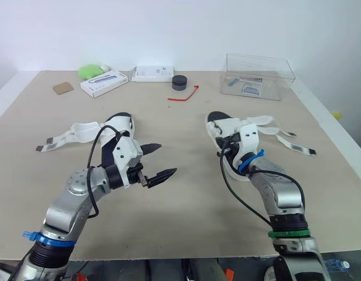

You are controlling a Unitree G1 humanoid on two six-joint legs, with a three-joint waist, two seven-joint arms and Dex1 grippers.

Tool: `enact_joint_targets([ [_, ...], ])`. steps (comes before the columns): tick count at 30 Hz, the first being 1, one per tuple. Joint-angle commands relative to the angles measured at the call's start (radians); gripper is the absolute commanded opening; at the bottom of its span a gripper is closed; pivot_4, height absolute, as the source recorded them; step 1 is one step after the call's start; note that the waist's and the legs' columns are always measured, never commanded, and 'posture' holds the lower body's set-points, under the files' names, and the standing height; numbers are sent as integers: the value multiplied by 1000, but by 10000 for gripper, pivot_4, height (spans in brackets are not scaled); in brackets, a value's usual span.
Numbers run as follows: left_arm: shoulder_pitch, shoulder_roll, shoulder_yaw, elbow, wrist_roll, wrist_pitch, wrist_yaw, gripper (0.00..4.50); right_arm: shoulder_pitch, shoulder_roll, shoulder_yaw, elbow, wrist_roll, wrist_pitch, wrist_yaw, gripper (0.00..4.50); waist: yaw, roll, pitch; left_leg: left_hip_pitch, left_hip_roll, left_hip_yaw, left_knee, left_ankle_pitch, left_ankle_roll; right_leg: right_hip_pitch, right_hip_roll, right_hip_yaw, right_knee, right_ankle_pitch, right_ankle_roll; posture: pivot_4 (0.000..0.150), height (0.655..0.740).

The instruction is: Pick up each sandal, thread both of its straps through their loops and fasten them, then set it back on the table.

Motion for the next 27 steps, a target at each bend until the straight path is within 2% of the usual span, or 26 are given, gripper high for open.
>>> enact_joint_targets([
  [1,-16,57,57,8,-35,-23,-76,45000,2,-139,76,-155,104,-27,343,634,1,1,1,0,0,0,0,0,0,0,0,0,0,0,0,1500,7400],
  [5,-25,93,72,34,-49,-29,-133,45000,32,-287,162,-227,147,-61,623,634,3,2,1,0,0,-1,0,-1,1,0,-1,-2,-1,-3,3,1500,7400],
  [9,-30,106,68,43,-42,-36,-164,45000,44,-382,235,-246,120,-169,812,634,4,1,1,-1,-1,-1,0,-2,2,0,-2,-4,-1,-4,5,1500,7400],
  [17,4,105,58,5,-50,-23,-164,45000,2,-379,266,-117,28,-368,901,634,4,1,1,0,-1,-1,1,-1,2,1,-2,-4,-1,-4,5,1500,7400],
  [27,22,113,59,-21,-70,2,-176,45000,16,-355,260,-104,47,-389,936,634,5,1,1,0,-1,-1,1,-1,1,1,-2,-4,0,-1,-1,1500,7400],
])
